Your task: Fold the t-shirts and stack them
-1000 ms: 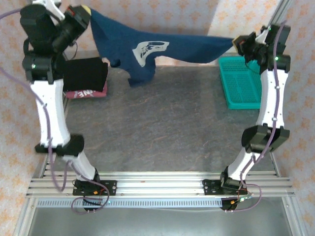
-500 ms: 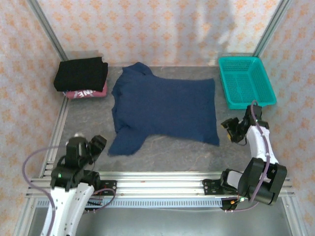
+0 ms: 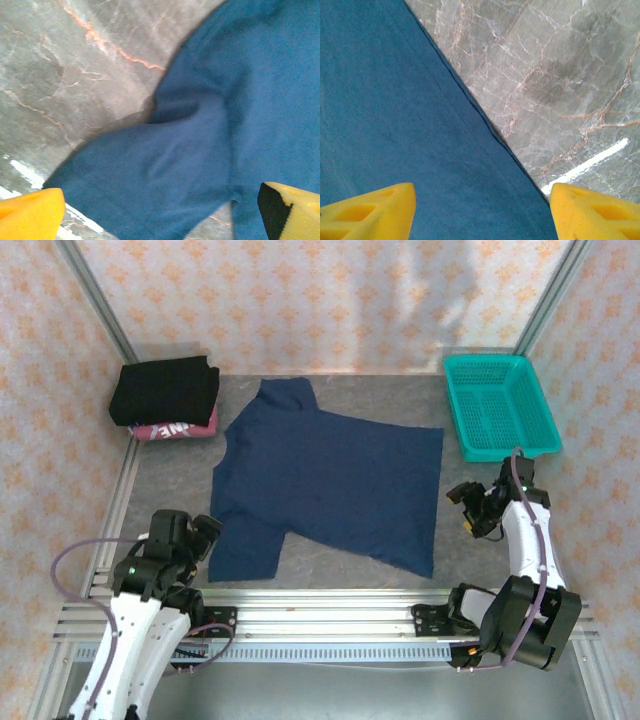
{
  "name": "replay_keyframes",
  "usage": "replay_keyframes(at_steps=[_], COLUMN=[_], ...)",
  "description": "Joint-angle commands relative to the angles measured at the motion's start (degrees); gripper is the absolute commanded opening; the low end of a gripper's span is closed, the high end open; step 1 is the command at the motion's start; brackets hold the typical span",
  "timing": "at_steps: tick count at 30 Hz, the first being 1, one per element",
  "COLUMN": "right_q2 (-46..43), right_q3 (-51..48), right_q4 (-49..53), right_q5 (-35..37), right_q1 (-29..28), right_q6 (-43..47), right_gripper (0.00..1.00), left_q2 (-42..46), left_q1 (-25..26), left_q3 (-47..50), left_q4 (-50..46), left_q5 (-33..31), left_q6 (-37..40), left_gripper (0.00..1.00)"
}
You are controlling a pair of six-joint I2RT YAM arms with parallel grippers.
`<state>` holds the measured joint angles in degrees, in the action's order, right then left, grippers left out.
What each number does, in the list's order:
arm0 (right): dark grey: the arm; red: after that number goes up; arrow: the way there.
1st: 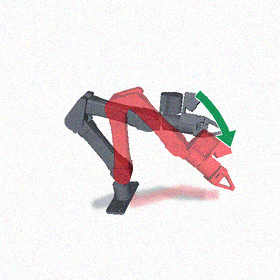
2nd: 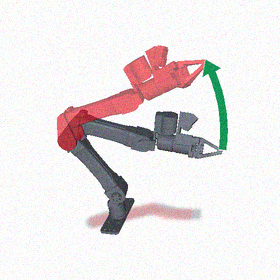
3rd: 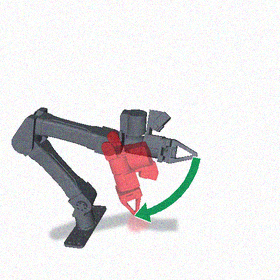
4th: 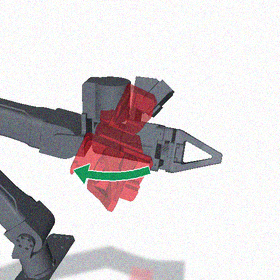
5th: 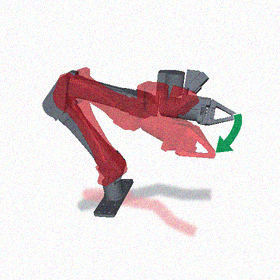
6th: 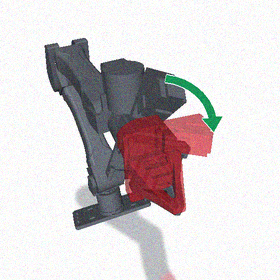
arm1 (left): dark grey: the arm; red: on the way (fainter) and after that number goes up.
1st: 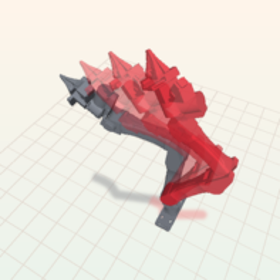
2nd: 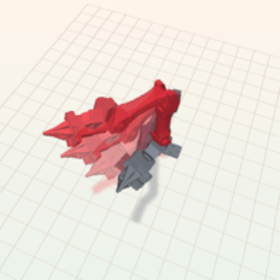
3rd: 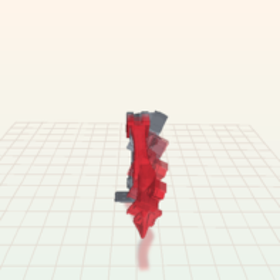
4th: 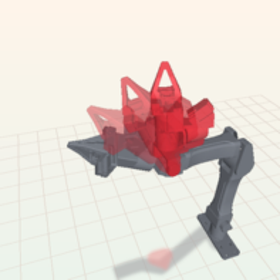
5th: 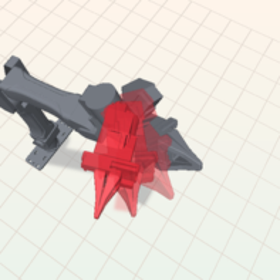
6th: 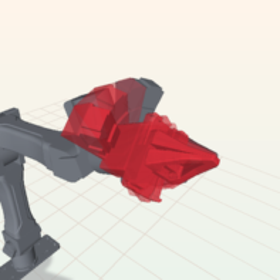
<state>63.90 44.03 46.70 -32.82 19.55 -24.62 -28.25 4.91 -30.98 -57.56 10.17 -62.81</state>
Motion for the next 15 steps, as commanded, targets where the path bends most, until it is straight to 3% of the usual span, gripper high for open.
replay_keyframes(at_steps=[1, 5, 8, 11, 14, 15], right_q2=[-0.19, 1.32, 5.05, 11.29, 14.63, 15.42], right_q3=[-1.3, -1.74, -1.27, 1.84, 1.92, 2.1], right_q4=[-1.98, -9.49, -15.79, -15.95, -19.33, -19.81], right_q5=[-1.8, -5.52, -6.16, -0.84, 0.62, 1.57], right_q1=[-0.2, -3.07, -10.61, -16.03, -16.52, -16.57], right_q6=[-1.68, -5.81, -8.33, -9.26, -12.15, -12.37], right_gripper=[0.7, 0.68, 0.67, 0.6, 0.51, 0.49], left_q2=[-5.62, -14.72, -23.36, -33.6, -39.57, -41.03], left_q1=[0.37, 0.4, 0.45, 0.34, 0.36, 0.37], left_q3=[-3.43, -7.84, -11.5, -17.24, -21.66, -22.67], left_q4=[4.16, 10.54, 13.73, 13.09, 15.57, 16.48], left_q5=[-1.84, -0.36, 3.15, 1.59, 1.17, 1.08], left_q6=[4.93, 9.69, 15.99, 20.4, 21.55, 21.22], left_gripper=[1.0, 1.0, 1.0, 1.0, 0.9, 0.81])
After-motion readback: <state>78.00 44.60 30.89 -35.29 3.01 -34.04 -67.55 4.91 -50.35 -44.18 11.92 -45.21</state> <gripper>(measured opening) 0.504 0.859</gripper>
